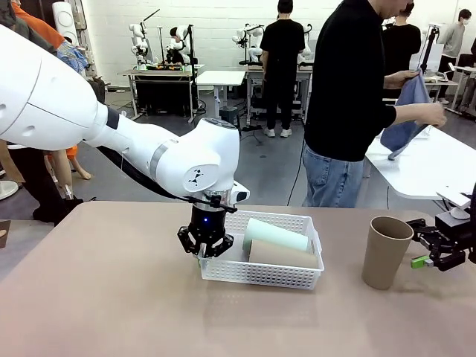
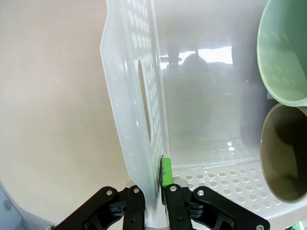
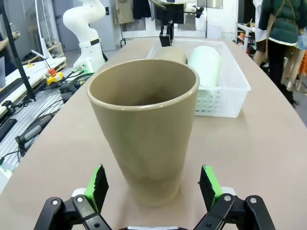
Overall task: Clean and organize the cups into the basket.
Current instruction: Pick up the Reusable plastic cup from the right side of the table and stack it inside the Organizing basket in the center of the table.
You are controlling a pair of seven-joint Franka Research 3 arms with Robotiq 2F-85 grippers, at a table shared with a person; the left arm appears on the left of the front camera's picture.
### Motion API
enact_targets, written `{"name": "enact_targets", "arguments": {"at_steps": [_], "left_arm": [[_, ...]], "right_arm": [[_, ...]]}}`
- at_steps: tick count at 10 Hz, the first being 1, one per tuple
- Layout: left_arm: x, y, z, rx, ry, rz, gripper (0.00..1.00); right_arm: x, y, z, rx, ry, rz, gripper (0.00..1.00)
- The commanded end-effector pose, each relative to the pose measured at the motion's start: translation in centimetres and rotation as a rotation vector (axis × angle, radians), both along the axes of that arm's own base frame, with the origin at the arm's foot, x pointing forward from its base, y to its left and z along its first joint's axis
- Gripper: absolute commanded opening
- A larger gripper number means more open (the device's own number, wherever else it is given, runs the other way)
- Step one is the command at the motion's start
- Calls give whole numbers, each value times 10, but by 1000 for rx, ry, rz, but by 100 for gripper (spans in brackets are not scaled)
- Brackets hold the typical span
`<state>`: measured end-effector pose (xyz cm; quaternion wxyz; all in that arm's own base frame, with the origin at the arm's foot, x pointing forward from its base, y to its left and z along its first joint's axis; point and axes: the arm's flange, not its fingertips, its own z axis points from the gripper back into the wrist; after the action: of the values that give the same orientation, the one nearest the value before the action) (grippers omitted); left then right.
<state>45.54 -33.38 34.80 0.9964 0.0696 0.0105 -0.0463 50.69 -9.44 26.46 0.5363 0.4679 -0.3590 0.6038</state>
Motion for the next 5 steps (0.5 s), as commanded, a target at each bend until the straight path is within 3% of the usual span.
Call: {"name": "enact_targets", "arguments": {"at_steps": [1,5], "left_arm": [[-3,0,-5,10,8,-8,0],[-3,0,-5,10,8,-8,0]], "right_arm": [[9,7,-6,5,-27,43,100],[15,33,-20,-20,17,89,100]]}}
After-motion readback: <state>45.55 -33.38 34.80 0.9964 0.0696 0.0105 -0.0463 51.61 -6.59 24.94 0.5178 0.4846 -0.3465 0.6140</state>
